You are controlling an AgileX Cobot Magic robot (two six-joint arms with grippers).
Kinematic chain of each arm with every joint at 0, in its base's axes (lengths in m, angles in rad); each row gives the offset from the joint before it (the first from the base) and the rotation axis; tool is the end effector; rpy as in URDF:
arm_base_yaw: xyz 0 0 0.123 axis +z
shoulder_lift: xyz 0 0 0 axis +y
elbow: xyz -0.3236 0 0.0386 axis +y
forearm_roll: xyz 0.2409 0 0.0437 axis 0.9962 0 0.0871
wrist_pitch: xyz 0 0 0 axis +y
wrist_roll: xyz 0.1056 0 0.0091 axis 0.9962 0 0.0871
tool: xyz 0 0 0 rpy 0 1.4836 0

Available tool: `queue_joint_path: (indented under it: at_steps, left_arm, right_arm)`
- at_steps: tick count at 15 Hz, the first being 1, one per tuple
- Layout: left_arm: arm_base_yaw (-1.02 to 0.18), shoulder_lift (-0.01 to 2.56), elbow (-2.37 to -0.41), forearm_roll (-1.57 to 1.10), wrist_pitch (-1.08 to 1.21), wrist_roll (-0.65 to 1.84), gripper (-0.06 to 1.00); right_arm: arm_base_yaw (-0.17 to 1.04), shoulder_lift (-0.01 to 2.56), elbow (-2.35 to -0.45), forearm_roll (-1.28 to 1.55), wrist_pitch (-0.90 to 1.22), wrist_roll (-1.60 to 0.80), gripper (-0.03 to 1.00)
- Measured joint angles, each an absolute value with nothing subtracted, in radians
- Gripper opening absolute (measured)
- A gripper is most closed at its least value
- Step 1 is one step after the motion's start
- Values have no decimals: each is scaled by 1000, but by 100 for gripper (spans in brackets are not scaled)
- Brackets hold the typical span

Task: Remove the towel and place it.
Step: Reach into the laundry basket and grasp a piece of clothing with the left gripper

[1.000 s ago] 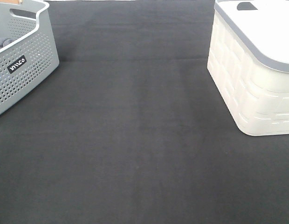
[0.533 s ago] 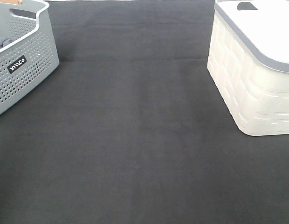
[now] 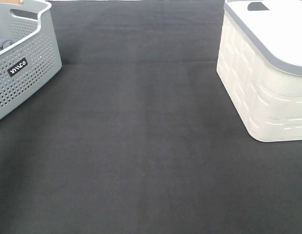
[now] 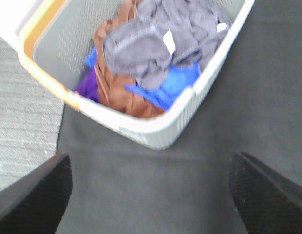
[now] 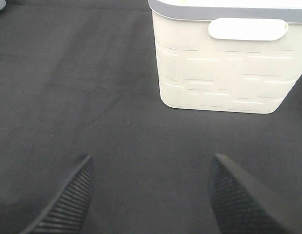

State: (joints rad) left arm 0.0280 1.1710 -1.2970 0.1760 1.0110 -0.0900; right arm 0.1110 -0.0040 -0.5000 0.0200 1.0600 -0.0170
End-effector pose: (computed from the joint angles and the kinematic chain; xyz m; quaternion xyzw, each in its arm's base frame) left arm 0.2162 0.0218 0.4351 -0.0393 0.9219 0.0749 0.3780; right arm -0.0394 -0.0025 0.2669 -0.0549 0.8502 0.0346 0.5225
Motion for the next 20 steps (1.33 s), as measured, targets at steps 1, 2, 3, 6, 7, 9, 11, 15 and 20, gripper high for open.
queue_joint_path:
  at_steps: [1, 2, 3, 6, 7, 9, 11, 15, 20]
  left_arm:
    - [28, 1228, -1359, 176, 1032, -69, 82]
    - [28, 1260, -1393, 177, 1042, -55, 82]
    - [28, 1315, -1451, 181, 1068, -29, 82]
    - [28, 1501, -1608, 183, 1133, 78, 82]
    - [33, 1552, -1646, 182, 1142, 121, 82]
    - [60, 1628, -1711, 176, 1158, 188, 82]
    - [125, 1705, -1787, 135, 1165, 284, 82]
    - [265, 1828, -1851, -69, 1145, 769, 82]
    - [343, 2012, -1851, -279, 959, 1162, 82]
  right_arm:
    - [111, -4, -500, 20, 1060, -17, 67]
    - [111, -4, -500, 20, 1060, -17, 67]
    - [111, -4, -500, 20, 1060, -17, 67]
    - [111, -4, -500, 20, 1060, -17, 67]
    - [111, -4, -500, 20, 1060, -17, 67]
    - [111, -4, -500, 20, 1060, -17, 67]
    - [111, -4, -500, 20, 1060, -17, 67]
    - [111, -4, -500, 20, 1060, -17, 67]
    - [111, -4, -500, 20, 1060, -17, 67]
